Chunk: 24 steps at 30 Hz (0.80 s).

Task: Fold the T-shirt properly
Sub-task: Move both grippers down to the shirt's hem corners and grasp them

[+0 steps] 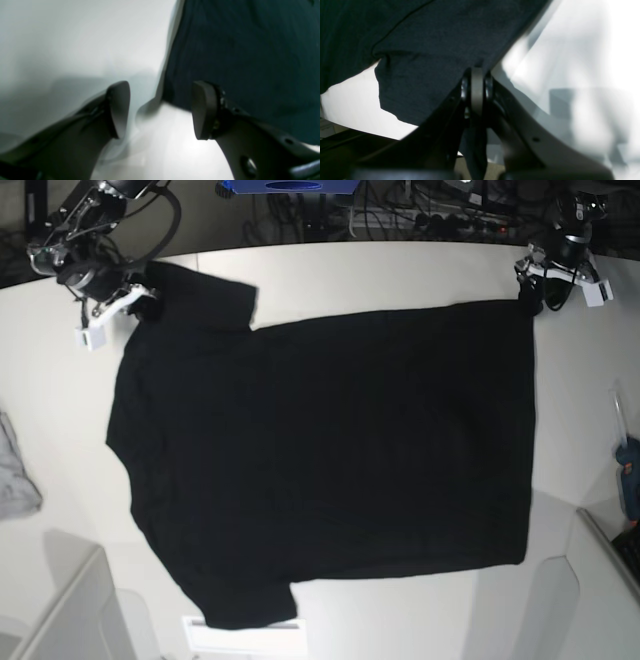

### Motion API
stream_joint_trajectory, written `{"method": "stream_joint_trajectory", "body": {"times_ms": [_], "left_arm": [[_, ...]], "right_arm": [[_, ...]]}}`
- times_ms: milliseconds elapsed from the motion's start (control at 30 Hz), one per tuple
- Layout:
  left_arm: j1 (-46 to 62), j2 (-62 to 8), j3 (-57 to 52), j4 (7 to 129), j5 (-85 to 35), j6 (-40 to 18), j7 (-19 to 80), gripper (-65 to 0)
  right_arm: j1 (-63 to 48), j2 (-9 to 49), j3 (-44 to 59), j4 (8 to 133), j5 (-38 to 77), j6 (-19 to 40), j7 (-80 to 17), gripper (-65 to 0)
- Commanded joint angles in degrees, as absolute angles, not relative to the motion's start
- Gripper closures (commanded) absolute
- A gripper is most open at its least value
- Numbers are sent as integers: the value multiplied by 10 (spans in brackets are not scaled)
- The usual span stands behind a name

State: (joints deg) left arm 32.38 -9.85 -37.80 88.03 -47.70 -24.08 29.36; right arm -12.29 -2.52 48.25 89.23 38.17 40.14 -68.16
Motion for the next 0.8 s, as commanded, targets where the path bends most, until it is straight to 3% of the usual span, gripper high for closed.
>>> {"method": "stream_joint_trajectory", "body": {"times_ms": [0, 500, 567, 767], "left_arm": [[325, -102, -377, 880, -478, -244, 304, -369], [274, -82, -372, 869, -477, -244, 370, -362], [274, -82, -356, 869, -477, -244, 370, -308], [273, -79, -343, 869, -477, -244, 369, -20]], "right_arm": [[-126, -23, 482, 895, 363, 400, -699, 0], [-126, -20, 481, 895, 359, 400, -699, 0], [-126, -19, 481, 895, 359, 400, -698, 0], [-131, -18, 481, 895, 358, 400, -696, 0]]}}
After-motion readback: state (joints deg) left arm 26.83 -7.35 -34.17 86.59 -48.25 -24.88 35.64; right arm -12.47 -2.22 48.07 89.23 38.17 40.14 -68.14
